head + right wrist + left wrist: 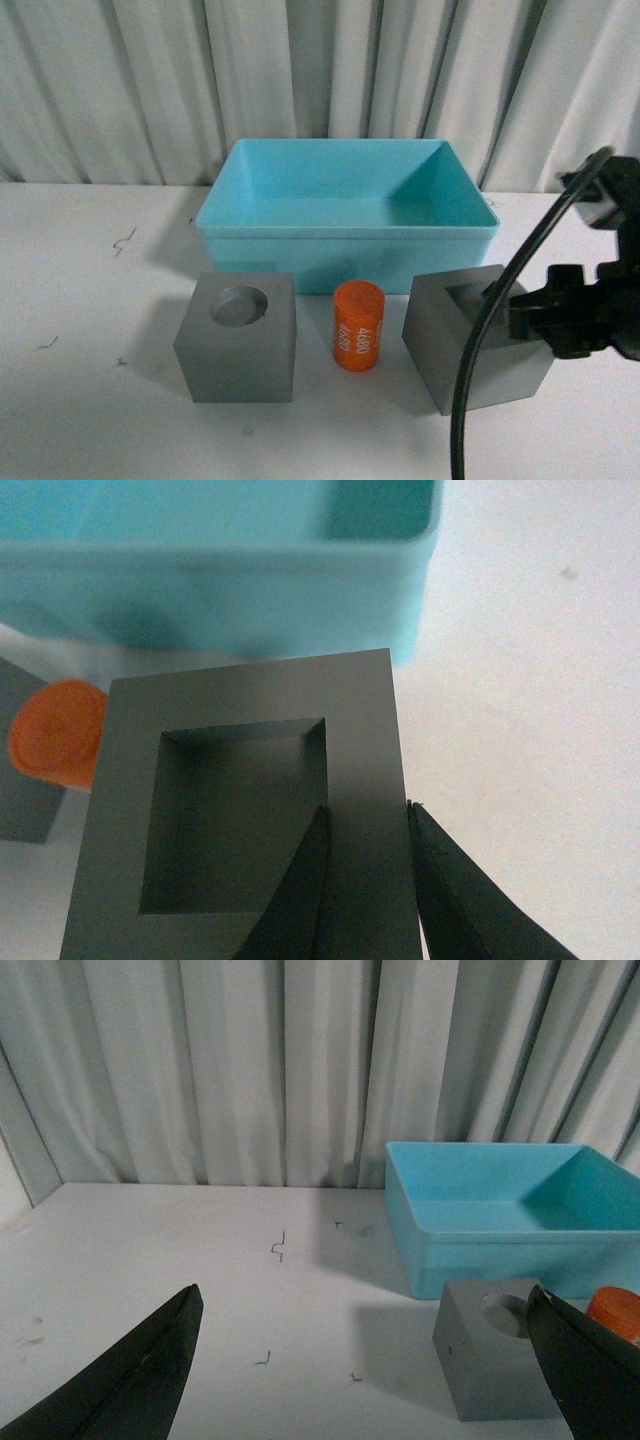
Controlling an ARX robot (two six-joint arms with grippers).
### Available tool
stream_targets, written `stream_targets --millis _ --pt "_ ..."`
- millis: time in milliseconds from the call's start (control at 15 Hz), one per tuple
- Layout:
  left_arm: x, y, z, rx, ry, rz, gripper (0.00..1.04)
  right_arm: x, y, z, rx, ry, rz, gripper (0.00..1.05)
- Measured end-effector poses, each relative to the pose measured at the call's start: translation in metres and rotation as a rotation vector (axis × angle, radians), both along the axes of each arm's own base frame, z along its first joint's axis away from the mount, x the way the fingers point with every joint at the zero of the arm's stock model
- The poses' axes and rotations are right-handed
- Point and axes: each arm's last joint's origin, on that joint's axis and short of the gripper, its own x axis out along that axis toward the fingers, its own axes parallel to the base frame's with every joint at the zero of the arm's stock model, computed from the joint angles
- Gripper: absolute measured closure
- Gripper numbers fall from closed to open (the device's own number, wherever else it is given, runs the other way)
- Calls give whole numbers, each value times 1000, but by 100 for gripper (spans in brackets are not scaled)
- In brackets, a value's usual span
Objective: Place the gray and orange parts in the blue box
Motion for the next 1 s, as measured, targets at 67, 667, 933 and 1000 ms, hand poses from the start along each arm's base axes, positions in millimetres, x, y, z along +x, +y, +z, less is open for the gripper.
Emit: stream_targets --millis 67,667,933,1000 --pt "0 0 0 0 0 0 7 -3 -7 19 11 -45 -3 87" --pt "0 0 0 0 0 0 7 107 -18 126 99 -388 -70 87" --pt "0 0 0 0 0 0 7 142 21 92 172 -359 -130 87" --pt "0 0 0 0 0 0 7 147 24 73 189 -323 -173 87"
